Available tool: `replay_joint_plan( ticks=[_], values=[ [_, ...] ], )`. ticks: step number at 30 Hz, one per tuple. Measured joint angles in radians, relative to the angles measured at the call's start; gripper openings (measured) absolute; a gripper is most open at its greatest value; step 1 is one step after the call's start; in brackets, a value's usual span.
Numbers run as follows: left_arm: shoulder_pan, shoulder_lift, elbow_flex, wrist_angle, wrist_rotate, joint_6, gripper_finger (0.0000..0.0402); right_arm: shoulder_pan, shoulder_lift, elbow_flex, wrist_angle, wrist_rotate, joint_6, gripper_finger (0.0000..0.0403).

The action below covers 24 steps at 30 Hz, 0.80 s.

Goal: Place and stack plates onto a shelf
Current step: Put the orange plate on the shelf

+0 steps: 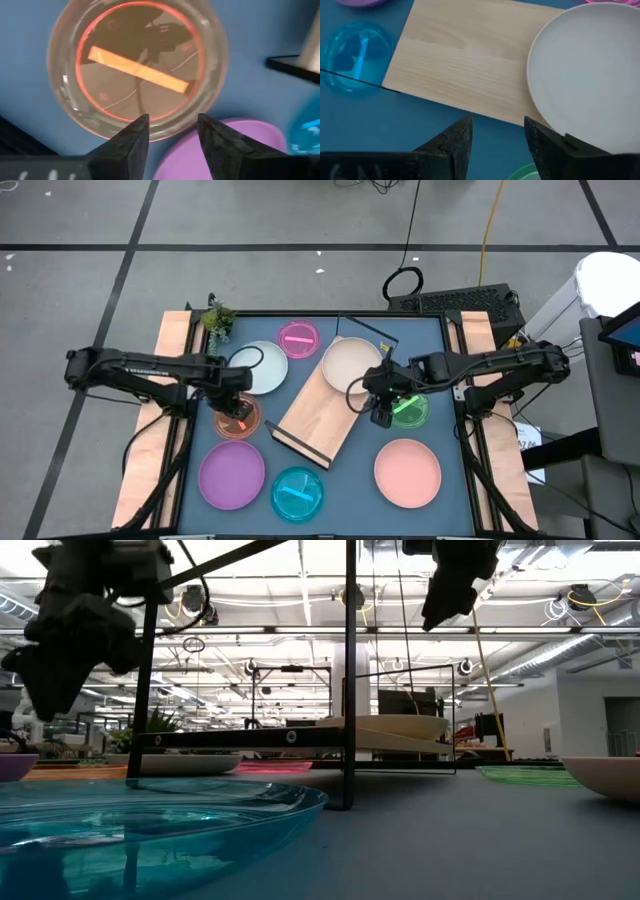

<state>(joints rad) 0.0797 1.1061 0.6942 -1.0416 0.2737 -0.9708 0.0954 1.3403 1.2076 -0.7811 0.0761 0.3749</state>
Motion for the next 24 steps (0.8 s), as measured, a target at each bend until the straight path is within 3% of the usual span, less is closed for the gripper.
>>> replay_joint_plan(
  ticks=[7, 20, 24],
  values=[
    [0.046, -0.001, -0.062, 0.000, 0.043, 0.050, 0.0168, 0.032, 0.000, 0.000, 0.000, 0.000, 0.027, 0.0160],
    [0.126, 0.008, -0.065, -0.007, 0.048, 0.058, 0.0166, 0.057, 0.000, 0.000, -0.001, 0.001, 0.047, 0.0160],
    [0.140, 0.008, -0.065, -0.008, 0.004, 0.063, 0.0166, 0.057, 0.000, 0.000, -0.005, 0.001, 0.042, 0.0160]
  ],
)
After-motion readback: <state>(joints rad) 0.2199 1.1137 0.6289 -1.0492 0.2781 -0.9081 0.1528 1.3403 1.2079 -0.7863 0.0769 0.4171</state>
